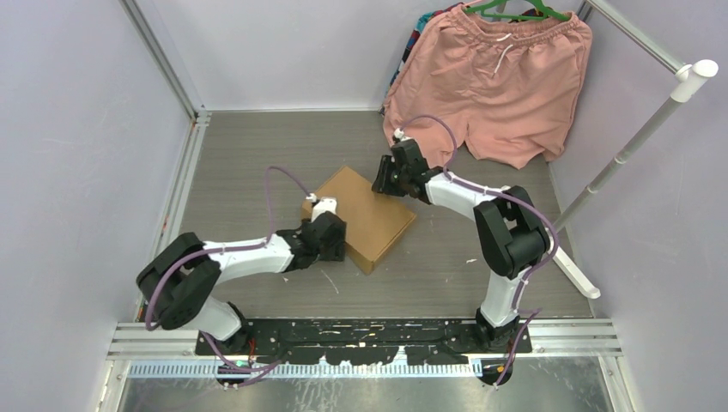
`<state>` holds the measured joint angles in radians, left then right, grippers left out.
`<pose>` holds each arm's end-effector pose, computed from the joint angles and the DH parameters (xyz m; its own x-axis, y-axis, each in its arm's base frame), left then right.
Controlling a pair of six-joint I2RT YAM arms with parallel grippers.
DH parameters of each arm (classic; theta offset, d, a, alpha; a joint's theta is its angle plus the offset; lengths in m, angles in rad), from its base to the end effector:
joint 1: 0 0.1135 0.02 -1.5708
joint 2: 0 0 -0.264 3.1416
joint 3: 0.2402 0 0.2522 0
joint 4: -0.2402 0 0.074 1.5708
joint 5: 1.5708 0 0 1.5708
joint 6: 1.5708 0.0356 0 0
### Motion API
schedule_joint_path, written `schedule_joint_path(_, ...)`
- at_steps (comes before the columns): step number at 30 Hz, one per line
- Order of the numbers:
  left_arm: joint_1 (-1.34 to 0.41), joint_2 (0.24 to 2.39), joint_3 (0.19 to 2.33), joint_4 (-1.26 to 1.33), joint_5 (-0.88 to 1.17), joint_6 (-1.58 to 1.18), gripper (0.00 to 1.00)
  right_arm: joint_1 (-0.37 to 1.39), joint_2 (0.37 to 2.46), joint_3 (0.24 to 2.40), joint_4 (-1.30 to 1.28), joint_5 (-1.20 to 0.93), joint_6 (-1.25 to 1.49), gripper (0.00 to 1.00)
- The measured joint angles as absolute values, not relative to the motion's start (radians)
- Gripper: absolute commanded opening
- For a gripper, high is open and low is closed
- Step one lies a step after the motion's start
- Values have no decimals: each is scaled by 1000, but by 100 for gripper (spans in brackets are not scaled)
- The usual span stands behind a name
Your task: Fold the paper box
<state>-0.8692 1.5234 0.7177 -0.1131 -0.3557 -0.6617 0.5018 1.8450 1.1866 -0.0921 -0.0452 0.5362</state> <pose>0.1938 -0.2101 0.1567 -0.7609 0.0081 -0.6488 0.1421 0.9777 -0.1544 0.3517 0.1948 0.1905 -0.7743 0.1573 -0.6130 -0.1325 0.9068 0.4001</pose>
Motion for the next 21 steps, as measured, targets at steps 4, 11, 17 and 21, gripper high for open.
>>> schedule_joint_path(4,-828,1401,644,-212,-413,-683,66,510,1802,1151,-159,-123,540,40)
schedule_joint_path(11,-797,1127,608,-342,-497,-707,67,527,1743,1114,-282,-205,533,43)
schedule_joint_path(17,-707,1080,608,-361,-513,-709,67,515,1781,1194,-399,-225,509,48)
schedule_joint_path(21,-622,1173,608,-356,-504,-709,63,513,1821,1269,-483,-216,480,52)
